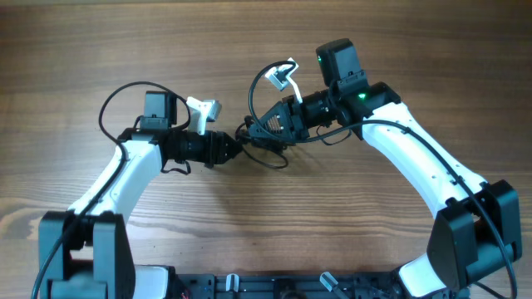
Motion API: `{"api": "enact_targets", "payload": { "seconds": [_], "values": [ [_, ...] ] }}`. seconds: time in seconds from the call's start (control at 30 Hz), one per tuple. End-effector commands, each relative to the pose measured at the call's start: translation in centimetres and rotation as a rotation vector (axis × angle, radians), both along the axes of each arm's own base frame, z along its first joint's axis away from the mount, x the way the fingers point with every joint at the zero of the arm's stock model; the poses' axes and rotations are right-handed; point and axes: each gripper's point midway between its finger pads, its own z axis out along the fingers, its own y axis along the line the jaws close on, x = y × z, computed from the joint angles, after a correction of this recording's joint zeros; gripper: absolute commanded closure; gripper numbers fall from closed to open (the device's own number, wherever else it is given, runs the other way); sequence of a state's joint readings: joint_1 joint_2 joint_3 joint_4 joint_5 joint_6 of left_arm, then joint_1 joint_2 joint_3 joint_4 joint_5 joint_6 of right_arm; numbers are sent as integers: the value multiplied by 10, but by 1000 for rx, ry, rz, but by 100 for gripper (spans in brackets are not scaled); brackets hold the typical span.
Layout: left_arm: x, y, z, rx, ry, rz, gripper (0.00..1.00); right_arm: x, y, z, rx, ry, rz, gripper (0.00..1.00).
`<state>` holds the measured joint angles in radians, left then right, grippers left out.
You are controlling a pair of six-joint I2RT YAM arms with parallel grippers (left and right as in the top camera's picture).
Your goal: Untangle cables
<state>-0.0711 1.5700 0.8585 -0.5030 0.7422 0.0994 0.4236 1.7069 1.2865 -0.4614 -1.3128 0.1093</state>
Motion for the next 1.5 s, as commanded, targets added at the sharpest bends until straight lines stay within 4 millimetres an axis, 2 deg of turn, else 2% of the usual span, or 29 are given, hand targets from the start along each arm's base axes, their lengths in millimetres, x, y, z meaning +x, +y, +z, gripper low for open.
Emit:
{"api": "enact_targets", "payload": {
  "seconds": [0.0,0.07,0.2,0.3,0.5,0.63,0.73,0.8,0.87,0.97,1.13,1.2,1.33,1.47],
  "values": [
    [11,-5,46,-62,-103,24,41,-6,0,21,63,-22,43,96],
    [15,1,53,-81,-84,85,39,-2,1,15,37,-25,21,96],
    [20,10,53,-125,26,219,39,4,0,0,-36,-22,-31,96],
    [18,8,50,-119,40,223,38,5,0,-3,-48,-21,-39,96],
    [21,11,34,-128,210,391,38,8,0,-8,-73,-29,-59,96],
    [23,3,44,-239,327,473,39,8,0,-8,-73,-29,-59,96],
    [25,-7,58,-342,392,481,46,8,0,-8,-73,-29,-59,96],
    [25,-7,59,-366,446,522,52,8,0,-8,-73,-31,-60,96],
    [25,-8,59,-372,471,540,62,10,0,-10,-84,-35,-69,96],
    [19,-7,55,-362,504,547,67,10,0,-10,-84,-34,-68,96],
    [8,-6,49,-355,613,596,64,9,0,-11,-85,-31,-68,96],
    [8,-5,56,-404,652,599,61,9,0,-11,-85,-31,-68,96],
    [13,11,72,-512,679,606,56,9,0,-11,-86,-30,-68,96],
    [7,21,67,-511,738,656,46,9,0,-11,-85,-31,-68,96]
  ]
}}
